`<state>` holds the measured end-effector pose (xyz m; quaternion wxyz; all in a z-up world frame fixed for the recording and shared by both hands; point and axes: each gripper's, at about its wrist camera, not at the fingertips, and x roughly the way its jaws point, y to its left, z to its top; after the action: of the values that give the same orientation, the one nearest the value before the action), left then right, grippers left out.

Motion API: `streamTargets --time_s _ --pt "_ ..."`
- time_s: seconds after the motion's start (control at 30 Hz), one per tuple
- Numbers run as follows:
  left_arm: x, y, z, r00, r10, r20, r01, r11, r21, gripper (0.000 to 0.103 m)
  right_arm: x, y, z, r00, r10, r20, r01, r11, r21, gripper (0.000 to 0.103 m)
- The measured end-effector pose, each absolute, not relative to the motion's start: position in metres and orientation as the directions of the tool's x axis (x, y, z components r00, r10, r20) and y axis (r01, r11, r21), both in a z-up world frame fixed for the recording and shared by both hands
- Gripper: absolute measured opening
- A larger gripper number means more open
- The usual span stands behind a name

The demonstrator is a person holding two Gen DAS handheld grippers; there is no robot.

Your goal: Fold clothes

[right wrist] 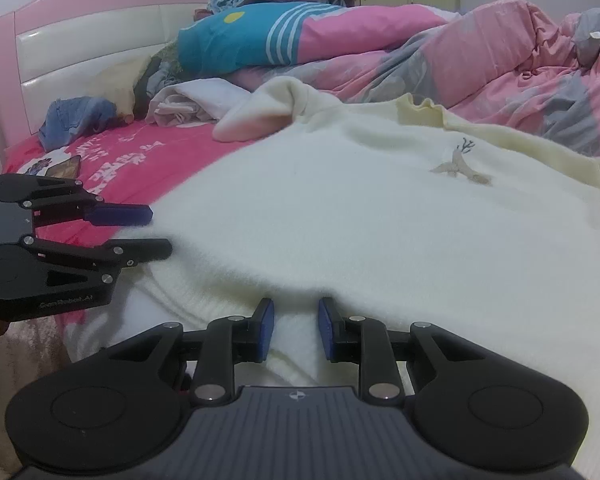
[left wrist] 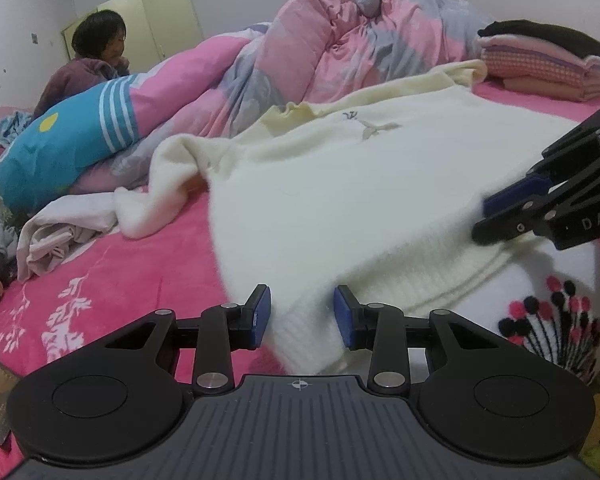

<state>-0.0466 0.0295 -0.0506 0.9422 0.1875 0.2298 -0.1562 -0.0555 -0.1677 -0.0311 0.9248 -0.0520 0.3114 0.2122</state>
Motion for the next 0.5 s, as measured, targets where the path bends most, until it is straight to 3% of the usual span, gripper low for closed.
streamTargets --time_s 0.13,0.3,0.4,0.5 --pt "-0.051 0.032 -0.049 0.847 -0.204 -0.492 0.372 0.887 0.273 0.036 -0.058 -0.166 -0.028 0.712 0.351 -0.608 -0.437 0.899 0.006 0.027" --pt "-0.052 0.041 -0.052 0.846 -0.221 -0.485 0.359 0.909 0.211 0.036 -0.065 -0.171 -0.005 0.687 0.319 -0.653 -0.477 0.876 -0.075 0.036" --pt "-0.053 0.044 -0.055 0.852 -0.236 -0.467 0.358 0.914 0.192 0.037 -0.062 -0.183 0.016 0.688 0.334 -0.645 -0.456 0.890 -0.025 0.037" --pt "-0.053 0.048 -0.057 0.855 -0.254 -0.452 0.364 0.915 0.174 0.037 -0.041 -0.187 0.028 0.660 0.401 -0.636 -0.420 0.898 0.130 0.037"
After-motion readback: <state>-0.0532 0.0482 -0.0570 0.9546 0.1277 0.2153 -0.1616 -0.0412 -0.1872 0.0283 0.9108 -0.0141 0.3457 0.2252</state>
